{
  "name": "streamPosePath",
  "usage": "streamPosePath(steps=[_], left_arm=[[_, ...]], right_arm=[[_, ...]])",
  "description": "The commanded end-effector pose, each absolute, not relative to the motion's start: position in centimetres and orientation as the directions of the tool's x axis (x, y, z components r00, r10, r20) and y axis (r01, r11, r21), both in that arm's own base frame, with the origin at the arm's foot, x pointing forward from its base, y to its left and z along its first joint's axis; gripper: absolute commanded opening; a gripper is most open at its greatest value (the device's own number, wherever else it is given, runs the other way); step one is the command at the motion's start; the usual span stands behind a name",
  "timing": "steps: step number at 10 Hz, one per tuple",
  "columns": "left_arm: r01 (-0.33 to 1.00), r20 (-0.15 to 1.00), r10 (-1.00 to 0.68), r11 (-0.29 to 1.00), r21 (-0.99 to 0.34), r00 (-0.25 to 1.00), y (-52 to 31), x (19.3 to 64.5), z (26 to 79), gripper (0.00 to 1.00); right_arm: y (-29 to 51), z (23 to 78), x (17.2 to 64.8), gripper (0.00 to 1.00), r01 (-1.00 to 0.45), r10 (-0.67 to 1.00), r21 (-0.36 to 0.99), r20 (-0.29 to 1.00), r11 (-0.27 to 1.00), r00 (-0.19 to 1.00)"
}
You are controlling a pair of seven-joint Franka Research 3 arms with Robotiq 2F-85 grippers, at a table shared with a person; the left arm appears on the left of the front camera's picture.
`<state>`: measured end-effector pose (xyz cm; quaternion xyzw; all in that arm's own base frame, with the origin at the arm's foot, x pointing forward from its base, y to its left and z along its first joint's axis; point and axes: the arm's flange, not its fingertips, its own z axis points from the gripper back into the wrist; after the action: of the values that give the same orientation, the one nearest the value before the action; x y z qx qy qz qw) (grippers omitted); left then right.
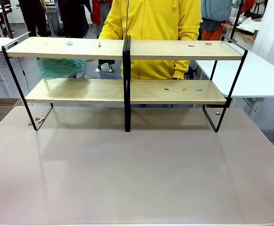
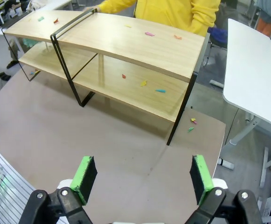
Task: Clean the shelves.
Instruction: Clean a randomly selected level of the Shelf with the Duster, then clean another randomly selected level of the Shelf with the Duster.
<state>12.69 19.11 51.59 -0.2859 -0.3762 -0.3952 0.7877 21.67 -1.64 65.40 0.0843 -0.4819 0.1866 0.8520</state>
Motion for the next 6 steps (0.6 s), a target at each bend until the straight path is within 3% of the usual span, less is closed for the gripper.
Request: streamPosePath(steps=[1,5,6], left_arm=[[0.850,0.822,-0.420,0.509,-0.137,0.384,19.16,12.30,51.63,0.00],[0.850,0.822,-0.420,0.509,-0.137,0.384,19.16,12.30,51.63,0.00],[0.836,0.812,-0.414,0.526,-0.155,0.411,19.14,12.86,51.45,0.13]], right_arm=[[-1.72,65.33,21.69,1.00,-0.410,0.243,-0.038,0.854,0.911,0.461],[-1.72,65.33,21.69,1.00,-0.410,0.243,-0.038,0.854,0.911,0.461],[-1.72,65.33,21.69,1.00,-0.410,0.243,-0.038,0.854,0.911,0.461]])
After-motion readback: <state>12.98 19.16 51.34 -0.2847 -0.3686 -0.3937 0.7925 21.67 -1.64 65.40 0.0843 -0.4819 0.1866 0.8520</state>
